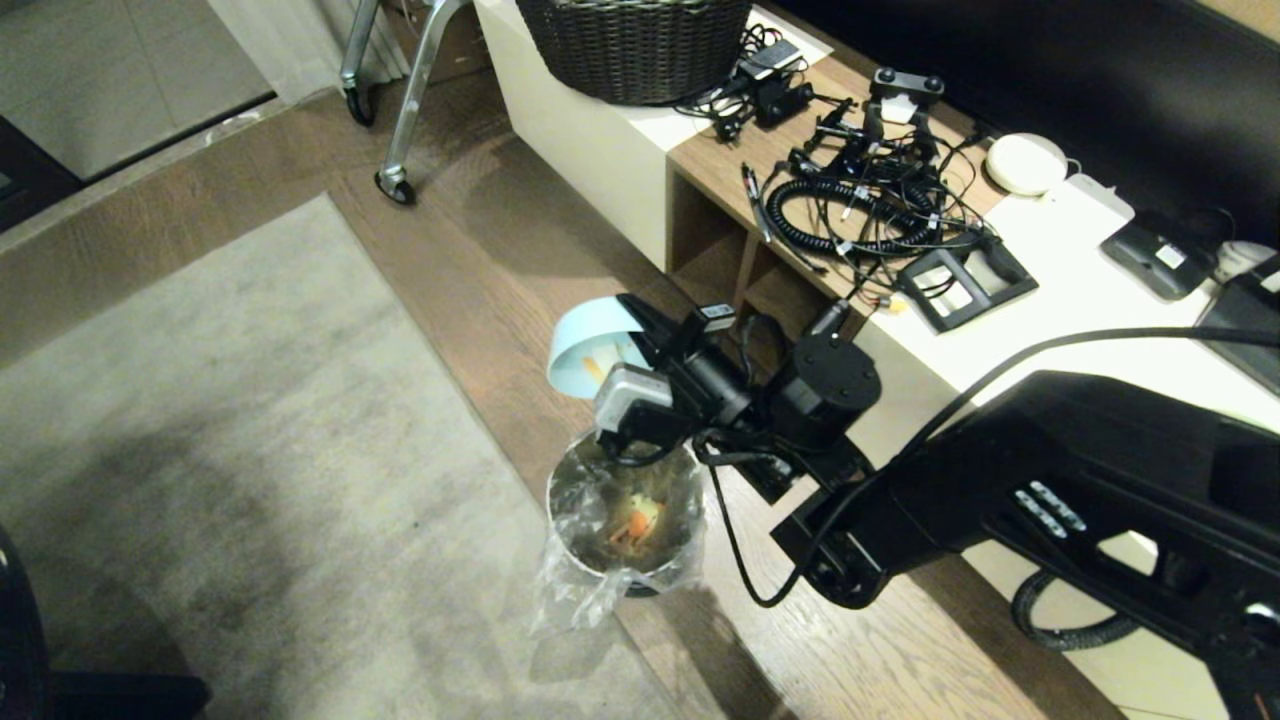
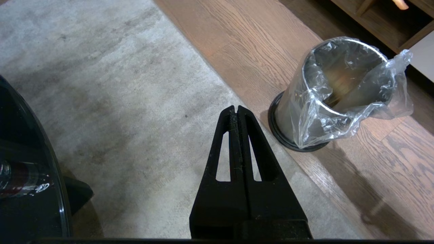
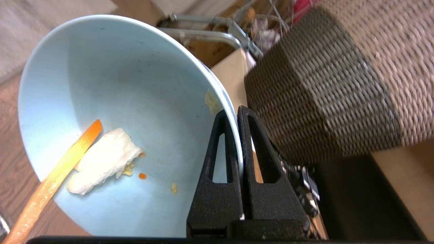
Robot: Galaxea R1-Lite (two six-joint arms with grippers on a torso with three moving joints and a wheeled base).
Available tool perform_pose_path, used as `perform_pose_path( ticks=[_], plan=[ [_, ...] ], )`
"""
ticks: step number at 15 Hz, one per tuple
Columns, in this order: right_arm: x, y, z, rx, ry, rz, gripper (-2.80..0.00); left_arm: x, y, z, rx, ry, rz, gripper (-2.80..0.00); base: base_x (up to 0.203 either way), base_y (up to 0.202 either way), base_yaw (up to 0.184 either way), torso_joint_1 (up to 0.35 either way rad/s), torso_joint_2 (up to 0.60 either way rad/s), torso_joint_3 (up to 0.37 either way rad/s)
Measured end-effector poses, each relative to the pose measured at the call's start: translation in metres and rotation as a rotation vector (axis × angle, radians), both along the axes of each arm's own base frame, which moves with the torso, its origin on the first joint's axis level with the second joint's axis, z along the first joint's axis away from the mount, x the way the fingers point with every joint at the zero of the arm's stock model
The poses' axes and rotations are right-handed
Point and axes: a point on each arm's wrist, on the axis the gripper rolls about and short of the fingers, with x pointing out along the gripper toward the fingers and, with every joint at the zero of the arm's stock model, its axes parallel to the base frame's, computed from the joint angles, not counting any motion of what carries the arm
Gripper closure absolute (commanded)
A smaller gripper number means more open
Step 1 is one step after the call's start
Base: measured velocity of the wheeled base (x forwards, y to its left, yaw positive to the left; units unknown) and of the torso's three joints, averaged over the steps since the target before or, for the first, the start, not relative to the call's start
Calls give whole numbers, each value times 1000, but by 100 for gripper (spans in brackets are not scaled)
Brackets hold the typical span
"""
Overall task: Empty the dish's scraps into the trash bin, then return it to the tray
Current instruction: Pour the leftover food from the bowl into the trash can
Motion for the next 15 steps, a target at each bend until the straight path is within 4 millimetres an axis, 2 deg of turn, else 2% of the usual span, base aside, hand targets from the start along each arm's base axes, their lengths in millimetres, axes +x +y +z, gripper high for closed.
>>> perform_pose_path(
  ticks=[6,15],
  plan=[
    [-3,0,11,-22,-64,88,0,0,0,0,0,0,0,0,0,0,0,0,0,0],
    [-5,-10,31,-30,-134,143,0,0,0,0,0,0,0,0,0,0,0,0,0,0]
  ],
)
